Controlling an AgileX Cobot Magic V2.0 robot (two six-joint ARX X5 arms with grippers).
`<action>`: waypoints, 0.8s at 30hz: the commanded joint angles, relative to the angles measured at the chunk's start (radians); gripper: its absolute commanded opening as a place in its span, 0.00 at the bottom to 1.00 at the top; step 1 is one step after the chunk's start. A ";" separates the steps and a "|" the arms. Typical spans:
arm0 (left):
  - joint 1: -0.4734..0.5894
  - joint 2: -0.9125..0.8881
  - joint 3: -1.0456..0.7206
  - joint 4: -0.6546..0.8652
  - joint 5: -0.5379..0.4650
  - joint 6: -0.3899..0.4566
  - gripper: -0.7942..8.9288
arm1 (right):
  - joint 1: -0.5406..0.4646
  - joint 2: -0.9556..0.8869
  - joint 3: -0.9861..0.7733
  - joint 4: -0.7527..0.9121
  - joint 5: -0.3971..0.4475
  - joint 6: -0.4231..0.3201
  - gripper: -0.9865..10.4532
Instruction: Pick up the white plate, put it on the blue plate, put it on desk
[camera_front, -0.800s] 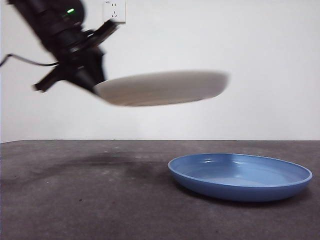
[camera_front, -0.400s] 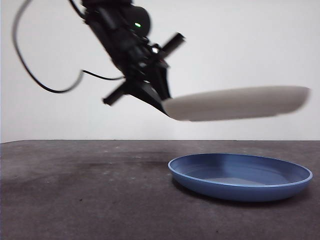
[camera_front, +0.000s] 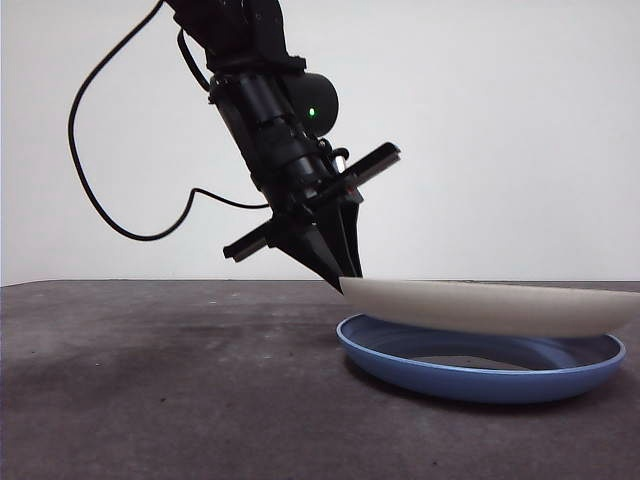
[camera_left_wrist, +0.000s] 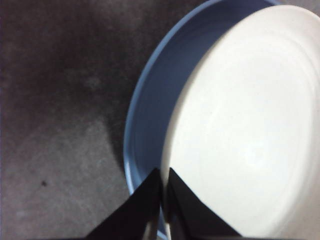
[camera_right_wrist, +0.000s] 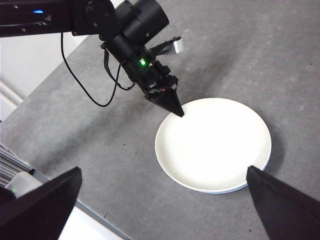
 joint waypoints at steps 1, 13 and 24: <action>-0.012 0.038 0.032 0.010 0.003 0.032 0.10 | 0.003 0.003 0.021 0.006 0.004 -0.013 0.59; -0.012 0.045 0.032 0.055 -0.040 0.058 0.10 | 0.003 0.003 0.021 -0.013 0.026 -0.024 0.59; -0.012 0.045 0.033 0.080 -0.040 0.061 0.30 | 0.003 0.003 0.021 -0.011 0.034 -0.024 0.59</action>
